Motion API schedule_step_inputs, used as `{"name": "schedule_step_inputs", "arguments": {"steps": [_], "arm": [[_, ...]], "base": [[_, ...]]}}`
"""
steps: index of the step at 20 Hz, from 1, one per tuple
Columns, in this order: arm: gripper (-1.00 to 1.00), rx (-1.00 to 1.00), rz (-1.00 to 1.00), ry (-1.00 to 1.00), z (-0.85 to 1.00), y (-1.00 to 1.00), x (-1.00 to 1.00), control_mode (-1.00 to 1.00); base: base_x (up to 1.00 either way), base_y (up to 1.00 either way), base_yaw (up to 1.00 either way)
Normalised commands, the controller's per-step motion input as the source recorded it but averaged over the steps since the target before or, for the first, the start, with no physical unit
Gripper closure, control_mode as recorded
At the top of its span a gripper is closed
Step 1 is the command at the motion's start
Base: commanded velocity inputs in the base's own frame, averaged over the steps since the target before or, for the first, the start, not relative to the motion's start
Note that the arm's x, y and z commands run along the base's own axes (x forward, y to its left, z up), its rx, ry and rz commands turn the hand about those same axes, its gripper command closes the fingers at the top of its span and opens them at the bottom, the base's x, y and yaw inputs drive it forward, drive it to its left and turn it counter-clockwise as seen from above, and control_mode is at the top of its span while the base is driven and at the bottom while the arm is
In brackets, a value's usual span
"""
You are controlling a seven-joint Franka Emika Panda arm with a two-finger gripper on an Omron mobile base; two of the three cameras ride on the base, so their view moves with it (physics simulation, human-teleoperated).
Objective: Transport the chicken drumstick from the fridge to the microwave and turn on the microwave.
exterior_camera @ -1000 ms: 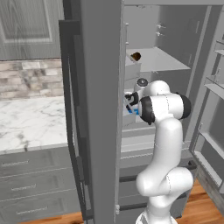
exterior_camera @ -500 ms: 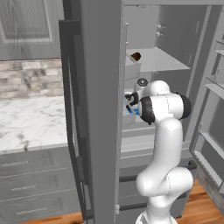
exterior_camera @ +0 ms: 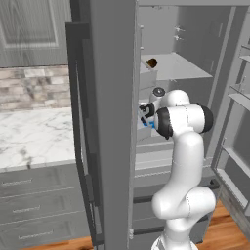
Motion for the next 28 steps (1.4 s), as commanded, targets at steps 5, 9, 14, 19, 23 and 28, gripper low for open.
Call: {"name": "schedule_step_inputs", "arguments": {"steps": [5,9,14,19,23,28], "arm": [[1.00,0.00,0.01,0.00,0.00,0.00,-0.11,-1.00],[1.00,0.00,0.06,0.00,0.00,0.00,-0.21,-1.00],[1.00,0.00,0.07,0.00,0.00,0.00,-0.18,-1.00],[1.00,0.00,0.09,0.00,0.02,0.00,-0.25,-1.00],[1.00,0.00,0.11,0.00,0.09,0.00,-0.46,-1.00],[1.00,0.00,0.08,0.00,0.22,0.03,-0.47,-1.00]], "base": [[0.00,0.00,0.00],[0.00,0.00,0.00],[0.00,0.00,0.00],[0.00,0.00,0.00],[0.00,0.00,0.00],[0.00,0.00,0.00]]}}
